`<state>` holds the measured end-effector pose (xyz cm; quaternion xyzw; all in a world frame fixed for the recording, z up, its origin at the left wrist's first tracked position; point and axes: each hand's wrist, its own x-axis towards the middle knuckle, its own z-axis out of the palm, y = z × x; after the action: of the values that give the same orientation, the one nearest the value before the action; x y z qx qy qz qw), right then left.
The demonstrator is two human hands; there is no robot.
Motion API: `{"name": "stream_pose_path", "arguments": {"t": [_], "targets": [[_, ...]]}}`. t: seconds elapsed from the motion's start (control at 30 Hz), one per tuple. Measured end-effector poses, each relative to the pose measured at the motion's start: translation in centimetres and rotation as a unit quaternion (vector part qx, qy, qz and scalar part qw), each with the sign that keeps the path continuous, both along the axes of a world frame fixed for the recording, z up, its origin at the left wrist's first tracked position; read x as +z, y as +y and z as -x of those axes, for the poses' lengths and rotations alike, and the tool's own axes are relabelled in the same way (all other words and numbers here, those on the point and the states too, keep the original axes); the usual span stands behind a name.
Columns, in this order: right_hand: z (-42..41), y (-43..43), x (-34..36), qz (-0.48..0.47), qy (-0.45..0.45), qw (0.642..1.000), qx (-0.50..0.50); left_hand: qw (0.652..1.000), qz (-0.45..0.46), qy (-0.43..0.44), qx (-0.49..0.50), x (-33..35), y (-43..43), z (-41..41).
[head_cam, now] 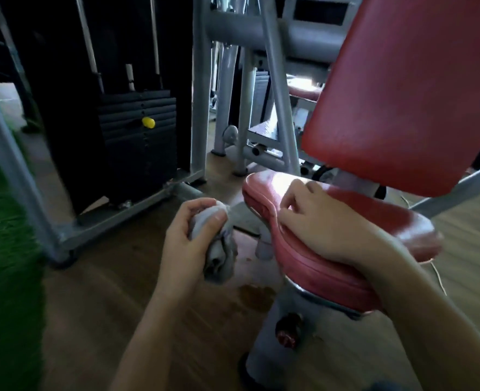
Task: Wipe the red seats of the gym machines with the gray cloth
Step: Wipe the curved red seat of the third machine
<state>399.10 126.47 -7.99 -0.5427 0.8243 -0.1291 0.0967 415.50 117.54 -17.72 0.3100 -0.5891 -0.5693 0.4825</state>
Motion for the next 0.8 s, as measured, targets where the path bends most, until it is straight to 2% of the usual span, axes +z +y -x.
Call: {"name": "stream_pose_path", "arguments": {"t": [0.1, 0.33, 0.6, 0.8], "targets": [[0.1, 0.9, 0.3, 0.004, -0.019, 1.000, -0.025, 1.000, -0.022, 0.018, -0.006, -0.6, 0.9, -0.1], [0.0, 0.2, 0.4, 0.030, 0.027, 0.999, -0.031, 0.988, -0.114, 0.088, -0.047, -1.0, 2.2, -0.3], [0.3, 0.6, -0.6, 0.120, -0.006, 0.989, -0.091, 0.991, -0.059, 0.089, -0.086, -0.8, 2.7, 1.5], [0.9, 2.1, -0.8, 0.095, 0.049, 0.985, -0.134, 0.992, -0.026, 0.095, -0.082, -0.9, 3.4, 2.0]]}}
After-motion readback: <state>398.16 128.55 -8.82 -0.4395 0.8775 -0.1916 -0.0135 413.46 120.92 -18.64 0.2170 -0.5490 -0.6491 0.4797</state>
